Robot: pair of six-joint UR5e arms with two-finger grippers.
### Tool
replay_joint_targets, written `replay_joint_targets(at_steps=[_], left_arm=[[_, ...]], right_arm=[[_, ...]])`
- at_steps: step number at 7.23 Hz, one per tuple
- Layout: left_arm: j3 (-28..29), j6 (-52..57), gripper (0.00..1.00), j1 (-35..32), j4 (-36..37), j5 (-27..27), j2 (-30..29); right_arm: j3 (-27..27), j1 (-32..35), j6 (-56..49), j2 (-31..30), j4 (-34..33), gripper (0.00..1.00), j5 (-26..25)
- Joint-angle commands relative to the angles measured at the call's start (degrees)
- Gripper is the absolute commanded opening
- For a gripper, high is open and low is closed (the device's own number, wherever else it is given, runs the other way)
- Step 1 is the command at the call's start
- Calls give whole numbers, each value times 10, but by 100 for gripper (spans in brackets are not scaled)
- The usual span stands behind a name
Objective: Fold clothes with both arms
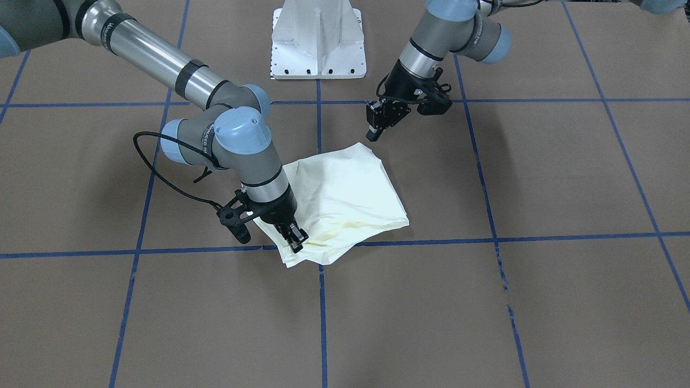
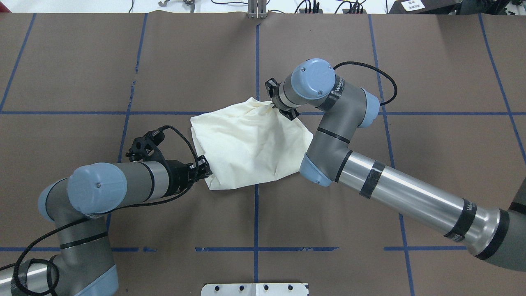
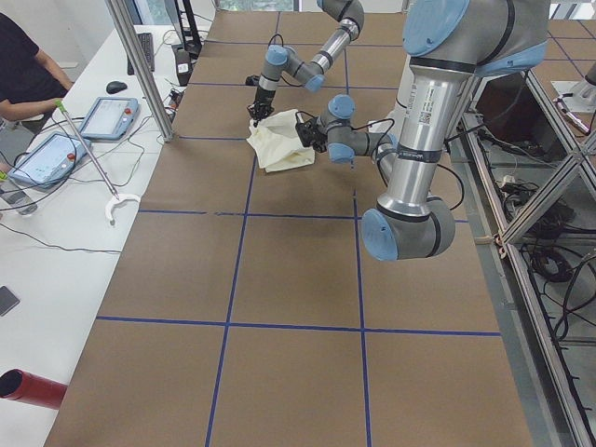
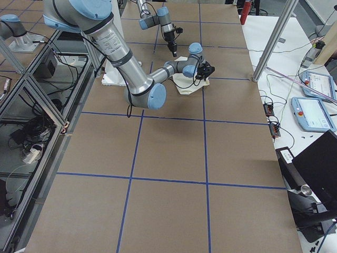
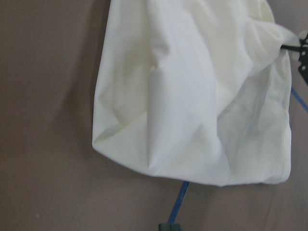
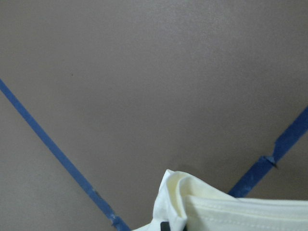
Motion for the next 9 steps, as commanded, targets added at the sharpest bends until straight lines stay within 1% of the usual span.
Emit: replay_joint_targets(at_steps=[1,3,6,7,8,9], left_arm=[[50,3,28,-8,1,13,-29],[49,4,28,-11,0,12,-33],[36,6,29,-37,3,12,-30],[12,6,26,-47,12,13,-26],[35,6,28,-43,37,16,-32],[53,7,37,-43,36,16,-38]], right_arm=[[1,3,2,2,0,0,0],[2,3,3,2,1,0,0],[1,5,2,1,-1,0,-1],[1,5,2,2,-1,0,-1],[1,6,2,2,-1,0,-1],[1,6,3,2,-1,0,-1]])
